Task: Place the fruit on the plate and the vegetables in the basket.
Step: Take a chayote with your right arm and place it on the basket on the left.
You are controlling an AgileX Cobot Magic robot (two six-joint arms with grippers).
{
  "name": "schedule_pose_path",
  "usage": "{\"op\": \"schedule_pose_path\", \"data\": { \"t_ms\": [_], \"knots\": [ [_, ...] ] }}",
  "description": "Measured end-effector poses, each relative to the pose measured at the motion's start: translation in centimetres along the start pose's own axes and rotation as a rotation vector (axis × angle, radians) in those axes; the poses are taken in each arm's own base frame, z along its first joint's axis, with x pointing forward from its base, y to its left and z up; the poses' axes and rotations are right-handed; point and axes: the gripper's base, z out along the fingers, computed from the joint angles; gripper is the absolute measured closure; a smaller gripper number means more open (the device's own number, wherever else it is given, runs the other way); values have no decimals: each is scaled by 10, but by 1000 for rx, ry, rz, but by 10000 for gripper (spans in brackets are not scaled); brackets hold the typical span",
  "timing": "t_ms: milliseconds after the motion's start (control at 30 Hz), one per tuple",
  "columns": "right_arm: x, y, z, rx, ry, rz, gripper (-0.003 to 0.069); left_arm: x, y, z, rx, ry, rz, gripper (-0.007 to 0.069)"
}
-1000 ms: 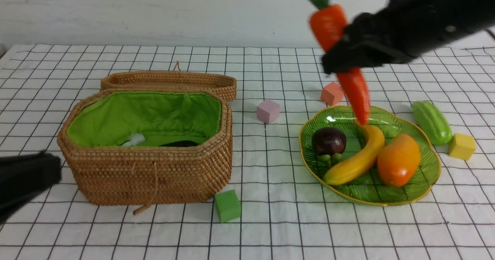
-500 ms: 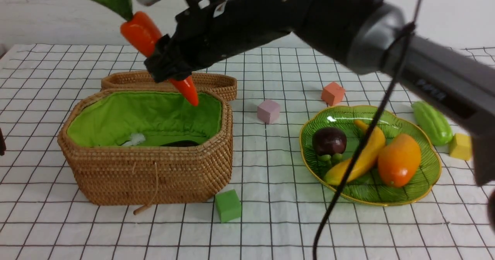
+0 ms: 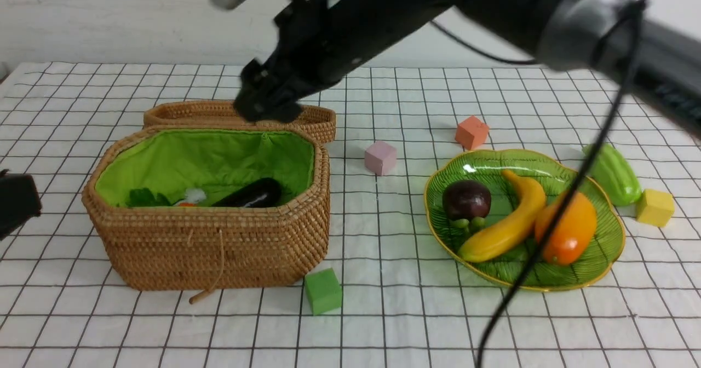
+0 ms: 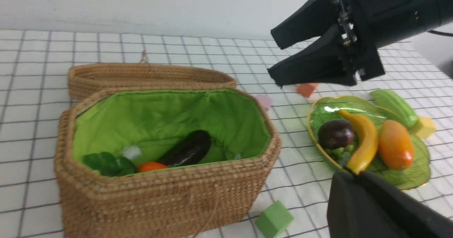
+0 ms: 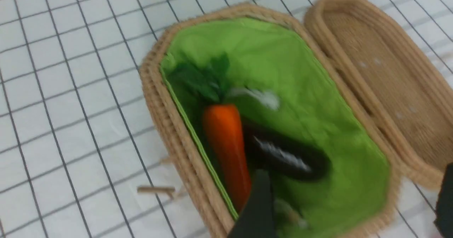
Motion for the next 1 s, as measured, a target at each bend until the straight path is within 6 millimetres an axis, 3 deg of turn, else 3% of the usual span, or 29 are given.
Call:
{"op": "schedule_pose_path", "data": {
  "t_ms": [100,200,333,400,500,633,800,1000],
  "knots": [
    [14,-31,-57,183,143,119,195,-4,-11,-1,119,-47,-1,630],
    [39,-75,-93,381,229,256,370,-10,-21,-3,229,-109,-16,630],
    [89,-124,-107,497,328,470,517,-13,-26,-5,299,-141,-41,632],
    [136,-155,-113,541,416,633,547,-12,-28,-5,314,-131,-43,636],
    [188,-181,-118,553,500,804,522,-9,-29,-5,320,-100,-28,637],
    [241,-213,-114,525,454,1008,393,-5,-29,-5,326,-59,41,637],
    [268,-240,-95,522,331,1113,242,-2,-32,-6,352,-42,100,637],
    [295,-269,-61,601,225,1101,155,-2,-34,-6,378,-40,112,637]
  ]
}}
